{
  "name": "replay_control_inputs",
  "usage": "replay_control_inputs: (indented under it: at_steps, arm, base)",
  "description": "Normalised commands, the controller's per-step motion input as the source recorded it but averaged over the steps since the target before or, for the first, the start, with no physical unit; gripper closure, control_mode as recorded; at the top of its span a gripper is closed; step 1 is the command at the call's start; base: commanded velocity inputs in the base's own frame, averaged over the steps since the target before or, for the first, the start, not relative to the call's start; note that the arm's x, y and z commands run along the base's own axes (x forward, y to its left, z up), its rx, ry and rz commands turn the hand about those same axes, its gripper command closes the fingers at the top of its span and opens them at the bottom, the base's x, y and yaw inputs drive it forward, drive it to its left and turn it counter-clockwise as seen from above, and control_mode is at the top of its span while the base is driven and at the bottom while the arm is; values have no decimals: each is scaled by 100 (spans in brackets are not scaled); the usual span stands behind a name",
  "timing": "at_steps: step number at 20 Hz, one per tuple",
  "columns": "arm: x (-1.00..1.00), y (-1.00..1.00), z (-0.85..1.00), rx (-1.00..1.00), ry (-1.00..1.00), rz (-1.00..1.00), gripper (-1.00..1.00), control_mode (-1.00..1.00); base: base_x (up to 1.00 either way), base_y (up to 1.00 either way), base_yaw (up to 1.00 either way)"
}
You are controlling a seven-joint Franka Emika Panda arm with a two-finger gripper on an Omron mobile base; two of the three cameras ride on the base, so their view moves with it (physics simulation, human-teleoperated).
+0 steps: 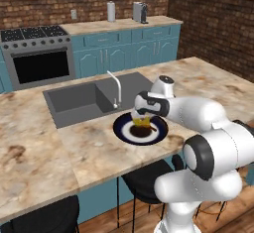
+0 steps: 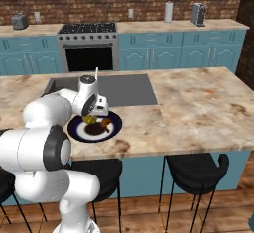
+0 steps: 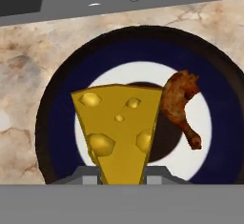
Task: Take the cheese, chicken drumstick, and onion from the fridge and place them on the plate on the dining counter to create an appetizer plate.
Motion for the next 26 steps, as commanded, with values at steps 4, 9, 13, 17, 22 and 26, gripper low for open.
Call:
replay_control_inputs:
  at_steps: [4, 9, 13, 17, 22, 26]
  arm:
    - [22, 0, -50, 0, 0, 0, 100, -100]
    - [35, 0, -43, 0, 0, 0, 100, -100]
    - [35, 0, -33, 0, 0, 0, 100, -100]
    - [26, 0, -21, 0, 1, 0, -100, -100]
    - [-11, 0, 8, 0, 9, 0, -100, -100]
    - [-63, -3, 52, 0, 16, 0, -100, -100]
  base:
    - [0, 0, 0]
    - [0, 0, 0]
    - [0, 0, 0]
    - [0, 0, 0]
    - [0, 0, 0]
    - [0, 0, 0]
